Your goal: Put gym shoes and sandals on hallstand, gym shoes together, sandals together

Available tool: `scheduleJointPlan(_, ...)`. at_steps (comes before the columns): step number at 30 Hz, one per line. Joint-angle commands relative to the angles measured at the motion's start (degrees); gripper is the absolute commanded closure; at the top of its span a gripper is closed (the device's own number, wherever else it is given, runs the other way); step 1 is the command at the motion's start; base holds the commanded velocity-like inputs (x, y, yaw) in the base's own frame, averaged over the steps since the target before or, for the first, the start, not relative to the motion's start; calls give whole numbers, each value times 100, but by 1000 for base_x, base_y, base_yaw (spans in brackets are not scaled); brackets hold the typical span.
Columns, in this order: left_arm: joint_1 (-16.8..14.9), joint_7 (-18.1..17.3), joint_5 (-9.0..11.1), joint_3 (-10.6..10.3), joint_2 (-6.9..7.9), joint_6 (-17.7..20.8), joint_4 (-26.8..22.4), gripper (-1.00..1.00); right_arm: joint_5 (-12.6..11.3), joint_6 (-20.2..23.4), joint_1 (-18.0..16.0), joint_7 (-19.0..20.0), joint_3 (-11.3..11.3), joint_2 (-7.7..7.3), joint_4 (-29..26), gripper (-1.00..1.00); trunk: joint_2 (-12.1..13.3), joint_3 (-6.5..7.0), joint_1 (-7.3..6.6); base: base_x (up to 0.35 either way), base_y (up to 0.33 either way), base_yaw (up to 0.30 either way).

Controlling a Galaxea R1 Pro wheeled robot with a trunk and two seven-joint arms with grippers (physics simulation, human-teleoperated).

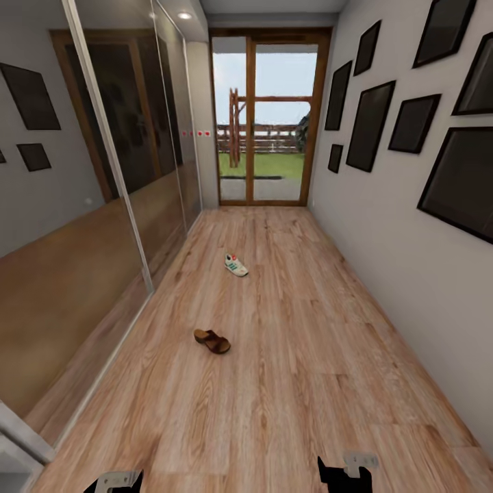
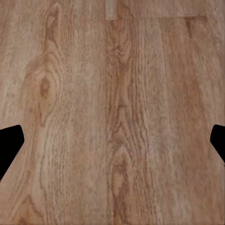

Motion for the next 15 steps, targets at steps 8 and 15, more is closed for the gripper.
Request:
scheduleJointPlan(8,-3,-59,42,34,-2,-9,-2,-100,-61,-19,-4,1,42,-9,0,-100,-2,-5,3,315,-120,0)
scheduleJointPlan(15,-3,-55,42,34,7,-9,-4,-100,-61,-19,-4,-5,40,-9,0,-100,-2,-5,3,298,-135,0)
